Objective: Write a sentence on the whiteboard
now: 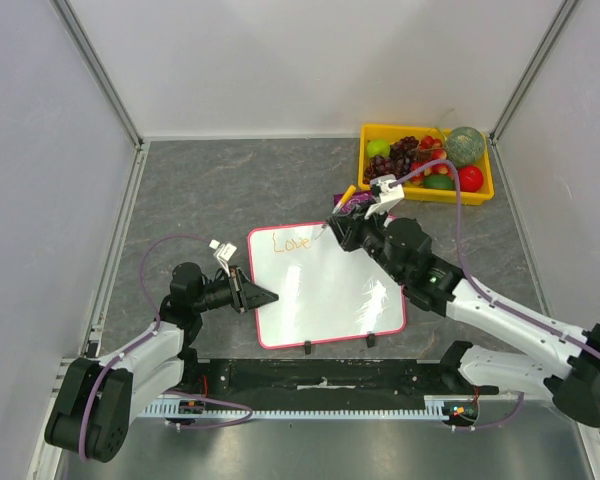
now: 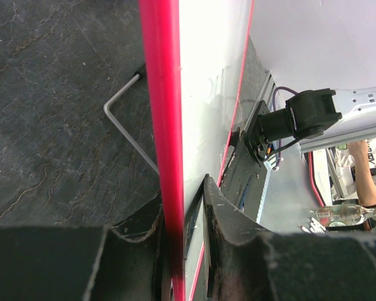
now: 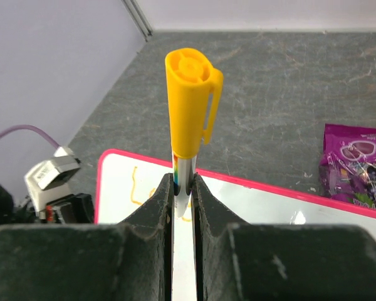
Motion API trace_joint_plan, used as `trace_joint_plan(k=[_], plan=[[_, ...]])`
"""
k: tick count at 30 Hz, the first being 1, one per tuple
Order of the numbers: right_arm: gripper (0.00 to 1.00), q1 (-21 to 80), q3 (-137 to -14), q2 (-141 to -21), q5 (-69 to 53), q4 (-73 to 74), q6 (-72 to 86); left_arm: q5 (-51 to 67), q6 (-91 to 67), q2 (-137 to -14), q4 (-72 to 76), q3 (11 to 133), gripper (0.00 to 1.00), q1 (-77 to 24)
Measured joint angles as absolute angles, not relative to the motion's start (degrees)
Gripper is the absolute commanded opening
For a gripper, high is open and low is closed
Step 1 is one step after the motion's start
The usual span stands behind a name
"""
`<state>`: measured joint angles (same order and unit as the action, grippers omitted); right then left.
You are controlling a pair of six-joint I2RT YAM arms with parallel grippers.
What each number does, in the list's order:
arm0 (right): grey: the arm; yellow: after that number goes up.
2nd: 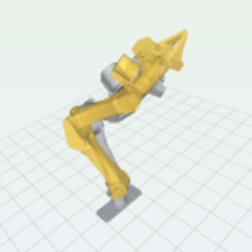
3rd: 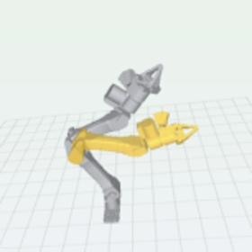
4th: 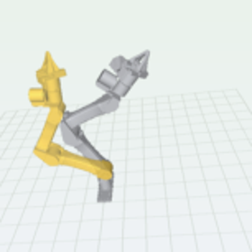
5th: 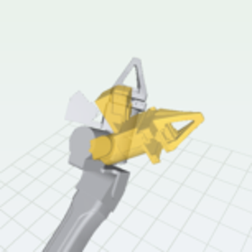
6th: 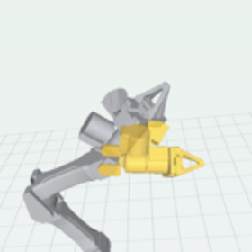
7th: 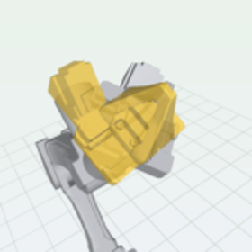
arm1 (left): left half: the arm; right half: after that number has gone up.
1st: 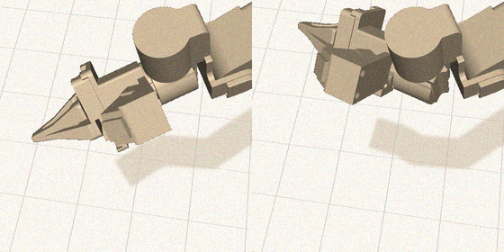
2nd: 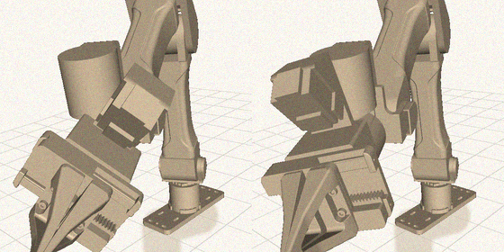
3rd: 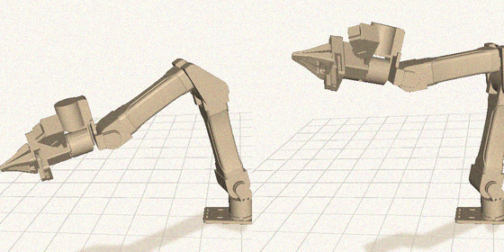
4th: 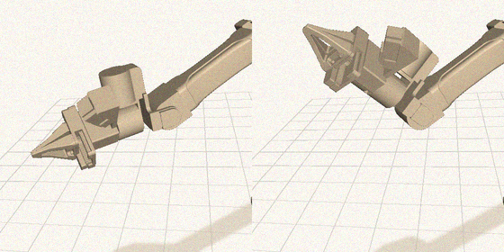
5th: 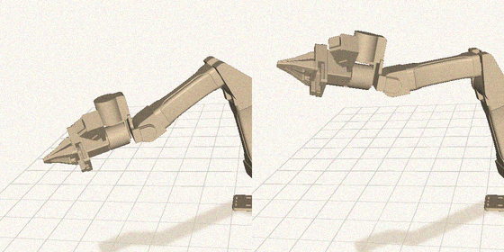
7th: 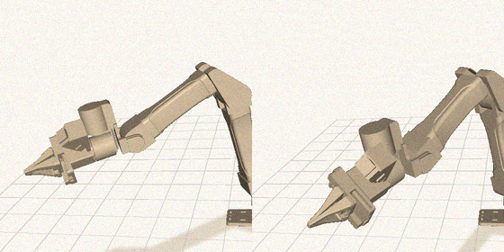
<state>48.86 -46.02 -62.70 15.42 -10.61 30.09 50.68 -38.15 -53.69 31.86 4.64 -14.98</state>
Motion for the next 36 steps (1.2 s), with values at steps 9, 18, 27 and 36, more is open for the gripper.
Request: trace_joint_plan(k=[9, 18, 27, 36], plan=[[0.0, 46.89, -42.57, -50.87, 14.63, -8.51, 31.0, 50.68, -38.15, -53.28, 31.79, 4.64, 0.02, -15.0], [0.0, 46.48, -39.0, -47.64, 14.35, -4.08, 31.53, 50.63, -38.15, -52.77, 31.48, 4.64, 0.02, -15.14], [0.0, 46.33, -39.0, -49.01, 13.17, -3.64, 31.48, 50.68, -38.15, -53.74, 31.92, 4.64, 0.02, -15.14], [0.0, 46.26, -39.0, -50.33, 11.35, -3.81, 31.51, 50.68, -38.15, -53.82, 31.94, 4.64, 0.02, -15.14]])
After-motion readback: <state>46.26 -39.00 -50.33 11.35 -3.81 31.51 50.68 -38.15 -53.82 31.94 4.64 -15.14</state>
